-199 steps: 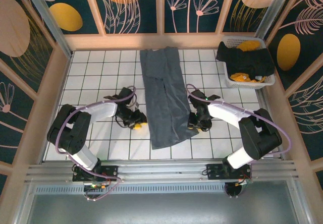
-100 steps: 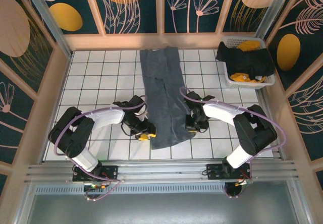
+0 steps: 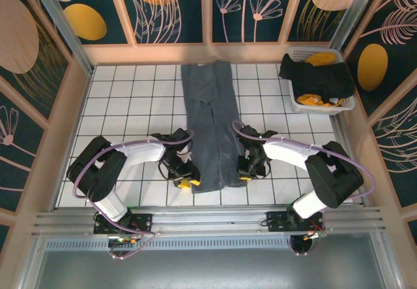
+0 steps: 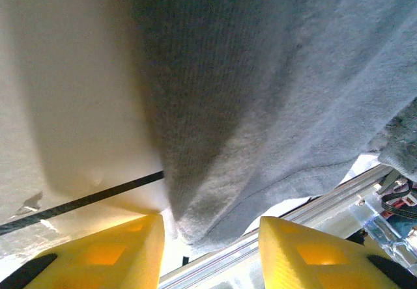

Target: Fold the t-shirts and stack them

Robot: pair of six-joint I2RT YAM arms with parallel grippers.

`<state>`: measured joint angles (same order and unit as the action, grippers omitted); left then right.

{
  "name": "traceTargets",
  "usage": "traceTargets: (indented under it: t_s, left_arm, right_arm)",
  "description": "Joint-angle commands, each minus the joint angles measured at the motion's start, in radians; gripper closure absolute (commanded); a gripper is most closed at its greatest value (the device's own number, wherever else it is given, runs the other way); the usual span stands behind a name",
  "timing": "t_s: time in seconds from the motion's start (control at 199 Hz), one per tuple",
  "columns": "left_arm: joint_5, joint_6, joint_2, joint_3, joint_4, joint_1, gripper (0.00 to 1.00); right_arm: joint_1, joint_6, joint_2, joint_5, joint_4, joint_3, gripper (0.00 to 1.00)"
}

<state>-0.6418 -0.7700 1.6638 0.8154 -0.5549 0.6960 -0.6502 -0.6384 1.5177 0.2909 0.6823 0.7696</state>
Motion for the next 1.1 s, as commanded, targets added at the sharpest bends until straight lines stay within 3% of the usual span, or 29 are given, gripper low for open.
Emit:
traceTargets:
  t_s: [0.0,0.14,0.301,0.542,0.662,0.877,1.098]
  left_arm:
    - [0.016,-0.012,0.035,0.029,-0.023,0.019,0.61]
    - [0.033,-0.019,0.084,0.054,0.002,0.019,0.72]
    - [0.143,0.002,0.074,0.074,-0.076,0.019,1.00]
    - [0.153,-0.049,-0.076,-0.059,-0.097,0.018,1.00]
    - [0.164,-0.069,-0.131,-0.048,-0.122,0.019,1.00]
    - [0.254,-0.075,-0.151,0.119,-0.193,0.017,1.00]
    - [0.382,-0.045,-0.109,0.358,-0.246,-0.030,1.00]
  right_arm:
    - [-0.012,-0.017,-0.029,0.026,0.037,-0.012,1.00]
    - [-0.014,-0.011,-0.035,0.051,0.035,-0.011,1.00]
    - [-0.024,0.001,-0.047,0.082,0.050,-0.009,1.00]
    - [-0.037,0.010,-0.091,0.186,0.086,-0.016,1.00]
    - [-0.038,0.004,-0.097,0.228,0.104,-0.014,1.00]
    - [-0.001,-0.020,-0.106,0.236,0.127,0.031,1.00]
    - [0.170,-0.002,-0.081,0.198,0.148,0.151,1.00]
